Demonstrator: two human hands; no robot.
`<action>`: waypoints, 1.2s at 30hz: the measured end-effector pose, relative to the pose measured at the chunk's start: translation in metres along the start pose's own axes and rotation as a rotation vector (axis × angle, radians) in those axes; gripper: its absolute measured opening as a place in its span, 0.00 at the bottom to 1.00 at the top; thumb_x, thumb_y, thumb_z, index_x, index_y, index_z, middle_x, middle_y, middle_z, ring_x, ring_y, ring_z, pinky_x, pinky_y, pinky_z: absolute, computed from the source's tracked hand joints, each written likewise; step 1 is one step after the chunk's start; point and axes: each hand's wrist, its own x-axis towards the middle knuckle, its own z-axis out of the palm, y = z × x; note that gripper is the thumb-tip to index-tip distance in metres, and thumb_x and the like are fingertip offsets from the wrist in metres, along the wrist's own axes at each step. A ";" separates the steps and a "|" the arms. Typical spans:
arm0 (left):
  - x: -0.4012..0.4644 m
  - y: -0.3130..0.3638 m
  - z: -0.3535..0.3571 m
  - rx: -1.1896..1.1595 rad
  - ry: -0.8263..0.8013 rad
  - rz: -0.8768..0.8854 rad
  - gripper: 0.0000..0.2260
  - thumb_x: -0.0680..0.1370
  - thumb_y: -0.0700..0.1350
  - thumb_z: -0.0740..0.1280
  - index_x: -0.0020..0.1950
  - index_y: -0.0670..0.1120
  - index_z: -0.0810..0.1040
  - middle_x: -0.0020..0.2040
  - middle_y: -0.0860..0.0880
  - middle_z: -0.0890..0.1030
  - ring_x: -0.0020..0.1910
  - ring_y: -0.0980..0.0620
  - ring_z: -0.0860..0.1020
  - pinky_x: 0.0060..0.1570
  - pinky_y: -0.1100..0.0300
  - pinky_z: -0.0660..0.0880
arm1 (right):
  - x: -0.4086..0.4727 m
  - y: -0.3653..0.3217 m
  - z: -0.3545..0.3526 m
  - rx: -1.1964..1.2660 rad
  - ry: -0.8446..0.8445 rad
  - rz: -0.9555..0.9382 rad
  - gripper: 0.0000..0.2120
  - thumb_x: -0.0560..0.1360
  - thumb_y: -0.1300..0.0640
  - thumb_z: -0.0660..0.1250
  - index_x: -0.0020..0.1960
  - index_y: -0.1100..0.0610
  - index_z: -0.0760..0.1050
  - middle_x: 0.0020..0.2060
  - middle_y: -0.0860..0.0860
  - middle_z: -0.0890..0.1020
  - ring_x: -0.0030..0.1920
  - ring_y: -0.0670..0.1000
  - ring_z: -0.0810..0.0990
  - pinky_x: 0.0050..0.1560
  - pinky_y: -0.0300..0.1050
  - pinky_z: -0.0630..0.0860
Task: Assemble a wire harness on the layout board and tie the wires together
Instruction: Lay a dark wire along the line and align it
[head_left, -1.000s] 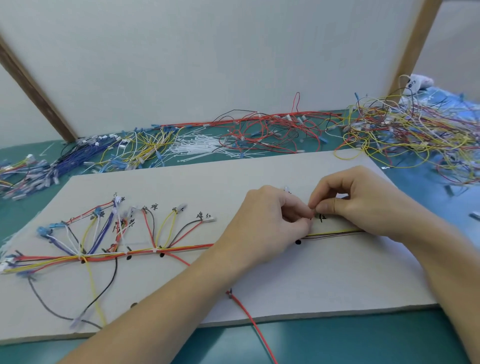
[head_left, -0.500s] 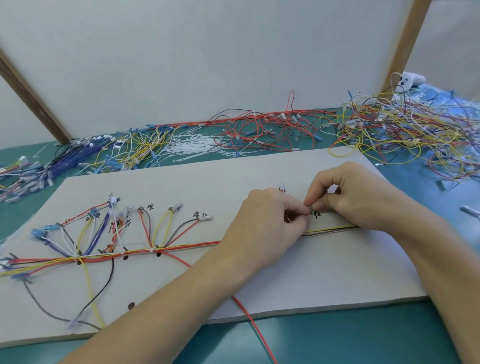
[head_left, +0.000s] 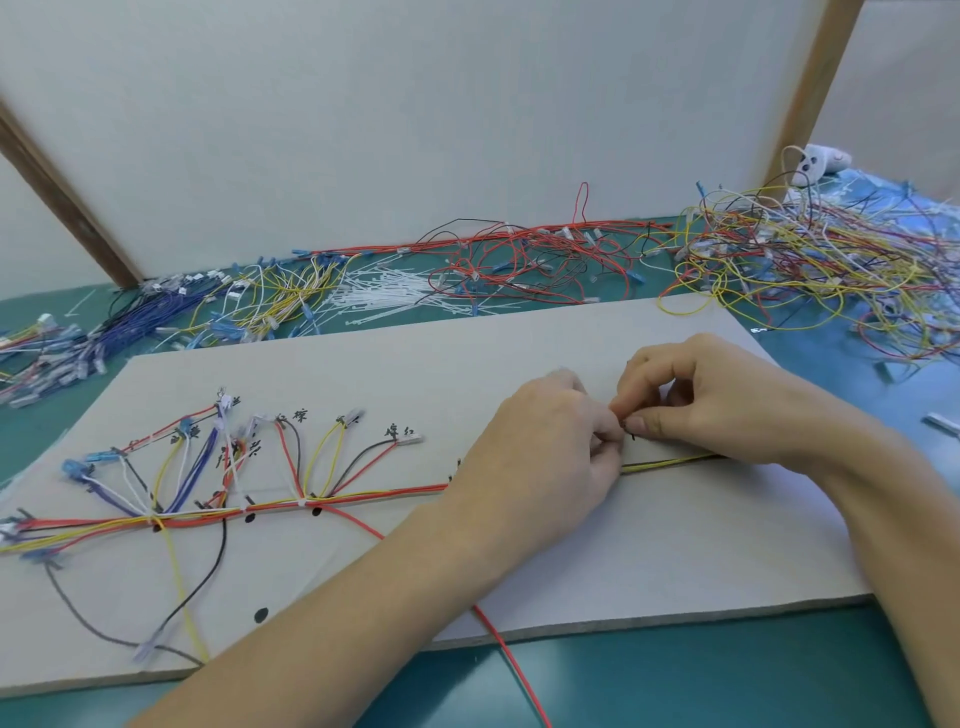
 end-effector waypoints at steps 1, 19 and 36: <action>0.002 -0.003 -0.004 -0.028 -0.040 -0.023 0.07 0.78 0.46 0.69 0.47 0.52 0.88 0.47 0.48 0.76 0.45 0.51 0.76 0.48 0.55 0.73 | -0.001 0.000 0.000 0.011 0.002 -0.004 0.15 0.73 0.66 0.76 0.41 0.45 0.87 0.42 0.43 0.85 0.33 0.39 0.77 0.37 0.29 0.70; -0.022 -0.053 -0.064 -0.386 -0.163 0.011 0.06 0.80 0.37 0.71 0.53 0.45 0.87 0.39 0.48 0.85 0.34 0.49 0.80 0.34 0.62 0.75 | -0.057 -0.117 0.078 -0.257 -0.209 0.021 0.23 0.72 0.28 0.60 0.48 0.46 0.78 0.39 0.41 0.82 0.39 0.41 0.79 0.39 0.36 0.74; -0.027 -0.066 -0.054 -0.678 0.321 -0.091 0.06 0.80 0.36 0.70 0.50 0.44 0.87 0.36 0.49 0.85 0.31 0.60 0.79 0.33 0.65 0.75 | -0.053 -0.139 0.112 -0.496 -0.357 0.228 0.11 0.83 0.44 0.60 0.58 0.50 0.73 0.56 0.48 0.74 0.60 0.55 0.76 0.60 0.51 0.75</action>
